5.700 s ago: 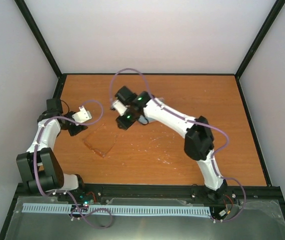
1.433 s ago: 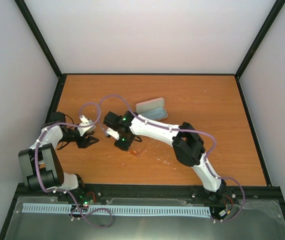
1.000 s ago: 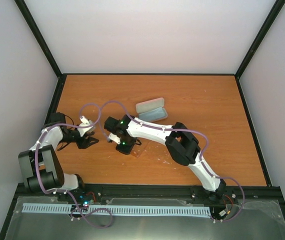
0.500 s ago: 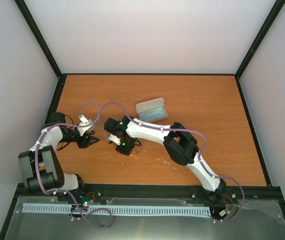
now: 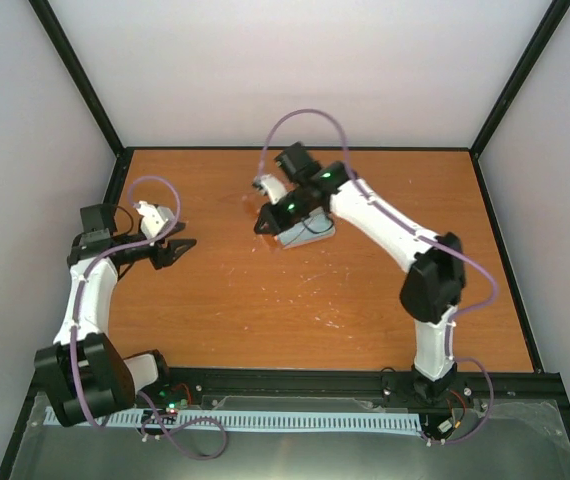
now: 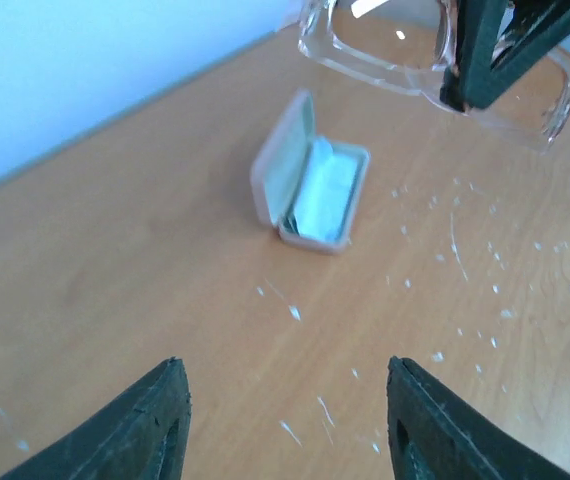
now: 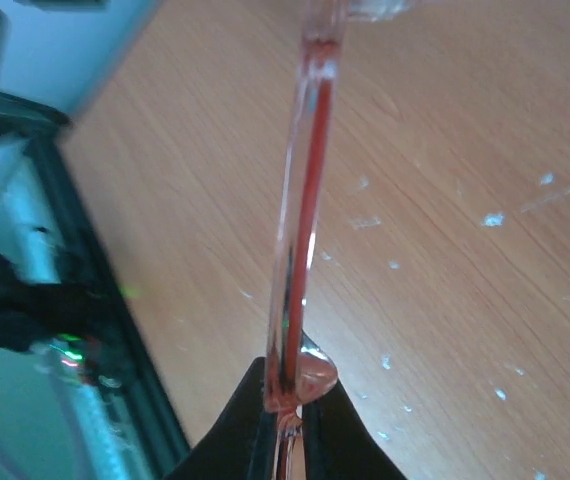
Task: Organize the sunglasses
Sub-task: Pick up the sunglasses from the center of the board.
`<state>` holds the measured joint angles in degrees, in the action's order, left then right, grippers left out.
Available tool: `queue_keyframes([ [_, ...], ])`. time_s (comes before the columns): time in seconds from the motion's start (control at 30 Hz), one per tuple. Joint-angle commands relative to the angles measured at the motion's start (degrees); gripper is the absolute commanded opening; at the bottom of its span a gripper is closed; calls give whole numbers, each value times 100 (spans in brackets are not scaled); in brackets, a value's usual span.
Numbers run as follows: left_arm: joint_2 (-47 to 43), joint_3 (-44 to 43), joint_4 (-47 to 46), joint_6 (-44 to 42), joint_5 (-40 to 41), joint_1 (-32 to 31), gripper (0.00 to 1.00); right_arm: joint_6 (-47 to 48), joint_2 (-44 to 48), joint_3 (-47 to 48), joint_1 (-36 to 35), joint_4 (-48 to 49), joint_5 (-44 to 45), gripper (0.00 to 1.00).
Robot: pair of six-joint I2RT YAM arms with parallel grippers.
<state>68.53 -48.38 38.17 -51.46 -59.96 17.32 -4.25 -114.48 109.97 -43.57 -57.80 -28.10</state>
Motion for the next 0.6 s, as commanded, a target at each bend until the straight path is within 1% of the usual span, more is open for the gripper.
queue_keyframes([
  [0.0,-475,-186,-1368,1219,-560,-25,56,-1178,682,-791,598,1480,-2163,3],
  [0.07,-474,-168,-1606,1455,-570,-84,58,-1411,797,-1051,708,1777,-2460,3],
  [0.13,-321,-225,-1658,1538,-407,-262,57,-1362,770,-1074,718,1686,-2572,3],
  [0.23,76,-398,-1700,1822,-263,-433,58,-1312,653,-1150,718,1580,-3046,3],
  [0.33,590,-537,-2292,2550,-70,-487,59,-1258,670,-1306,719,1616,-3394,3],
  [0.47,1168,-923,-2776,2898,293,-626,58,-1289,762,-1487,710,1736,-3775,3],
  [0.57,1446,-1162,-3094,2966,345,-817,57,-1417,852,-1643,710,1976,-3960,3],
])
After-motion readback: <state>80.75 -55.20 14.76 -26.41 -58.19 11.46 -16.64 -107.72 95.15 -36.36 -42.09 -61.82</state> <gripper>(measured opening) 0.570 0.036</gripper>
